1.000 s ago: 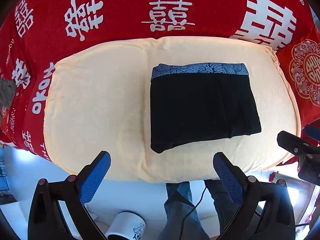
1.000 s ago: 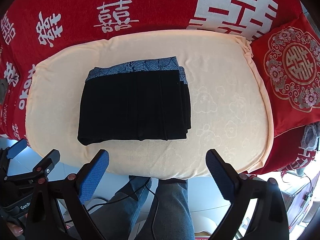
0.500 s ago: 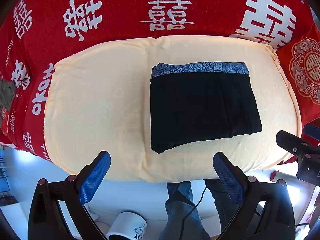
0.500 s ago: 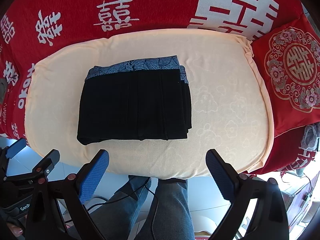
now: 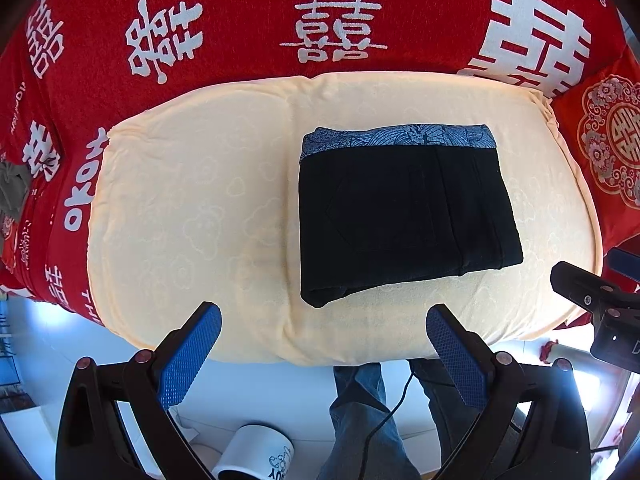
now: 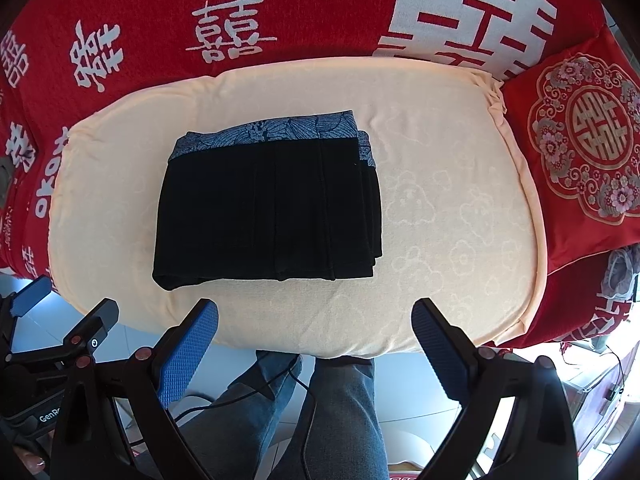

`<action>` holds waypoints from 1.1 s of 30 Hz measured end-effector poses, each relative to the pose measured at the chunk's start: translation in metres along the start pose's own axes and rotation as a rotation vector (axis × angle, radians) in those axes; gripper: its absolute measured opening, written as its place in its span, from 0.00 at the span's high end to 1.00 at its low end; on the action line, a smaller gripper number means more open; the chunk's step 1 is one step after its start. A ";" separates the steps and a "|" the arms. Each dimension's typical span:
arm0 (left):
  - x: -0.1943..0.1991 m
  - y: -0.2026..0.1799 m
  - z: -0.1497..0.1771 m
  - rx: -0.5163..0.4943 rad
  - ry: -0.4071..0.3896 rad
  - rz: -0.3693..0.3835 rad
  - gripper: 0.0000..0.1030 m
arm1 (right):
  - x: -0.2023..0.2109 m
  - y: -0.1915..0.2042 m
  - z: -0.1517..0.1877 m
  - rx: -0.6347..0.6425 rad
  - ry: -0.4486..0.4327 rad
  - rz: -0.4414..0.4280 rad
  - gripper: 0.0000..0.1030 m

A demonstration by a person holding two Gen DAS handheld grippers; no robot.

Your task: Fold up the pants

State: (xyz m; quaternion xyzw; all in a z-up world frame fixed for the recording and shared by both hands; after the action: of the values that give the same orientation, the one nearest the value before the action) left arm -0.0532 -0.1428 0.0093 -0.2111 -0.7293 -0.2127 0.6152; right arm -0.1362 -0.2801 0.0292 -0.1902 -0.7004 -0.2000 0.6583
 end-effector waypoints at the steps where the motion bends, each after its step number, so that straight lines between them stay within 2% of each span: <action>1: 0.000 0.000 0.000 0.000 0.000 0.000 0.00 | 0.000 0.000 0.000 0.000 -0.001 0.001 0.05; 33: 0.002 0.001 -0.001 -0.012 -0.016 -0.012 0.00 | 0.001 0.001 -0.001 0.007 -0.002 0.001 0.05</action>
State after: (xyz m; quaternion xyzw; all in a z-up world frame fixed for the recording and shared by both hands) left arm -0.0522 -0.1423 0.0113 -0.2118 -0.7342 -0.2189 0.6068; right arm -0.1351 -0.2796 0.0303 -0.1885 -0.7018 -0.1967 0.6583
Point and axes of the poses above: each gripper's, at about its wrist camera, not at the fingertips, and x roughly against the way its jaws point, y to its left, z to its underside, the point moved 8 cm from there along -x, roughly the way its jaws point, and after that the axes turned 1 degree about x, right-handed, at the moved point
